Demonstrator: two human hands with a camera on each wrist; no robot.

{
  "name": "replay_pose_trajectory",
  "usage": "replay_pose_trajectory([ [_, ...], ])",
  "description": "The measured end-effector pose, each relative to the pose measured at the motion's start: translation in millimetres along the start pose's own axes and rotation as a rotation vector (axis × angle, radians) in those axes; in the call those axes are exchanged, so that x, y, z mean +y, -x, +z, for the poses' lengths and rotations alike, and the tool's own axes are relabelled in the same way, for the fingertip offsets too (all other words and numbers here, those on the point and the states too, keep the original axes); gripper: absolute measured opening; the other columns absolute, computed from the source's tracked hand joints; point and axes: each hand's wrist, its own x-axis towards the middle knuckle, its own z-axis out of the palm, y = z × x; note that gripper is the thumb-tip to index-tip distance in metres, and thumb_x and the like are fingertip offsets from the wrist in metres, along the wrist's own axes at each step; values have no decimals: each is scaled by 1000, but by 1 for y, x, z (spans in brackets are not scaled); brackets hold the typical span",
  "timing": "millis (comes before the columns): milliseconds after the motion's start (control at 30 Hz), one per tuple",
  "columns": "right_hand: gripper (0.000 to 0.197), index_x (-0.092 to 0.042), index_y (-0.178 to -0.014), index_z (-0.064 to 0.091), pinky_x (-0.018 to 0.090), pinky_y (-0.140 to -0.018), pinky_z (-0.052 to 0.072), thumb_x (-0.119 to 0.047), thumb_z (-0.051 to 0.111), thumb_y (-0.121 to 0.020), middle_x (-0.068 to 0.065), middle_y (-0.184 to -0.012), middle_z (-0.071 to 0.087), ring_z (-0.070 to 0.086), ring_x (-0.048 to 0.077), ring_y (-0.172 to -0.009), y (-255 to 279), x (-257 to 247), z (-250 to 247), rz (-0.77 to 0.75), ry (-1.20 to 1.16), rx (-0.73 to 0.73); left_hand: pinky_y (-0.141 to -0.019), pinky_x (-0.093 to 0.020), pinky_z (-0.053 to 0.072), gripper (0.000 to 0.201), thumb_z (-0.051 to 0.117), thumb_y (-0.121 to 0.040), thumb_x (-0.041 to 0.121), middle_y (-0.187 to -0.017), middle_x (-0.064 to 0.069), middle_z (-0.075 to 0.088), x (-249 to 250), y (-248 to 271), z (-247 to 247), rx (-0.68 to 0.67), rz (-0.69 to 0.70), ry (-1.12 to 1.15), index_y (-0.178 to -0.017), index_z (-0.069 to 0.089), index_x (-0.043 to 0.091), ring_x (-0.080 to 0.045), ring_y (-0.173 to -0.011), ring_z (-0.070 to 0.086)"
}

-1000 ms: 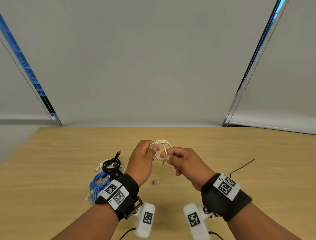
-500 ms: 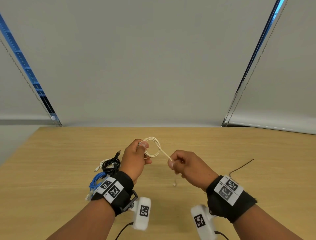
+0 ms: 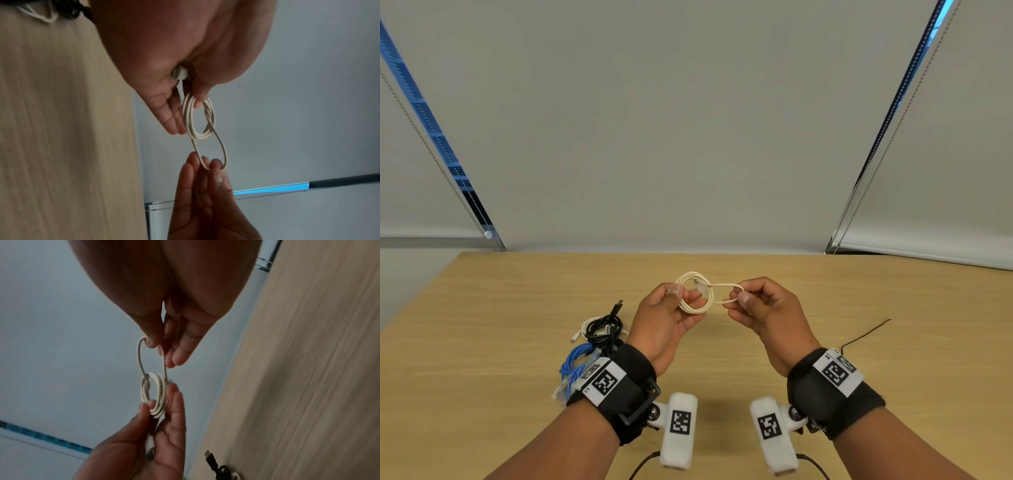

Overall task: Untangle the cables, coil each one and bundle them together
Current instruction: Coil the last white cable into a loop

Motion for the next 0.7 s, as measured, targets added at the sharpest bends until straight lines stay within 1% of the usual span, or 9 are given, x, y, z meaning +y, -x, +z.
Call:
replay_pose_trajectory([
  [167,12,-8,-95,67,34,-76,60,1,59,-97,7,-90,73,73,27,-87,-2,3,-3,63,-29,31,-86,-40,58,26,45,-107,17,-88,-8,70,2,1,5,-62,121,42,-85,59,11,-22,-89,69],
  [200,13,-9,-95,68,34,-75,61,0,59,-97,7,-89,73,73,27,-85,-2,2,-3,66,-28,33,-85,-39,58,26,45,-107,17,-88,-6,68,2,1,6,-73,134,50,-85,58,12,-21,-87,69],
  [267,13,-10,-94,68,34,-74,61,0,60,-97,7,-88,74,73,26,-83,-3,1,-2,64,-10,31,-79,-37,58,23,48,-105,18,-95,-4,70,1,2,6,-89,150,58,-85,58,13,-20,-87,68],
  [367,14,-9,-95,69,35,-75,61,1,59,-97,7,-88,73,73,27,-84,-3,-2,-3,63,-5,36,-79,-35,53,22,47,-105,22,-107,-12,73,1,3,6,-128,159,13,-88,59,15,-22,-91,67],
  [467,13,-5,-101,68,33,-76,61,3,57,-98,11,-91,74,75,27,-89,-2,-4,-1,82,-56,29,-83,-36,51,23,45,-105,24,-100,-19,76,0,5,7,-186,168,-41,-89,58,15,-23,-92,70],
  [533,13,-4,-101,67,31,-75,60,3,57,-98,15,-95,75,75,26,-90,0,-3,1,113,-109,-14,-86,-37,52,23,45,-106,25,-99,-18,76,0,5,9,-227,191,-64,-90,60,17,-25,-96,71],
  [600,12,-5,-102,67,31,-76,61,2,57,-98,16,-100,76,76,27,-93,3,-4,3,155,-119,-98,-87,-36,53,24,46,-105,26,-93,-14,76,0,4,9,-251,223,-86,-91,64,19,-24,-96,71],
  [633,13,-6,-103,68,33,-79,61,1,57,-98,15,-103,76,75,27,-96,4,-4,3,171,-67,-150,-86,-34,54,24,47,-104,27,-87,-12,74,1,3,8,-248,243,-118,-91,64,19,-23,-93,71],
  [700,21,-13,-108,70,35,-84,60,0,58,-97,8,-111,75,74,21,-99,5,-4,2,164,154,-215,-86,-32,53,25,46,-106,27,-76,-7,69,3,1,5,-218,277,-229,-90,65,20,-18,-86,70],
])
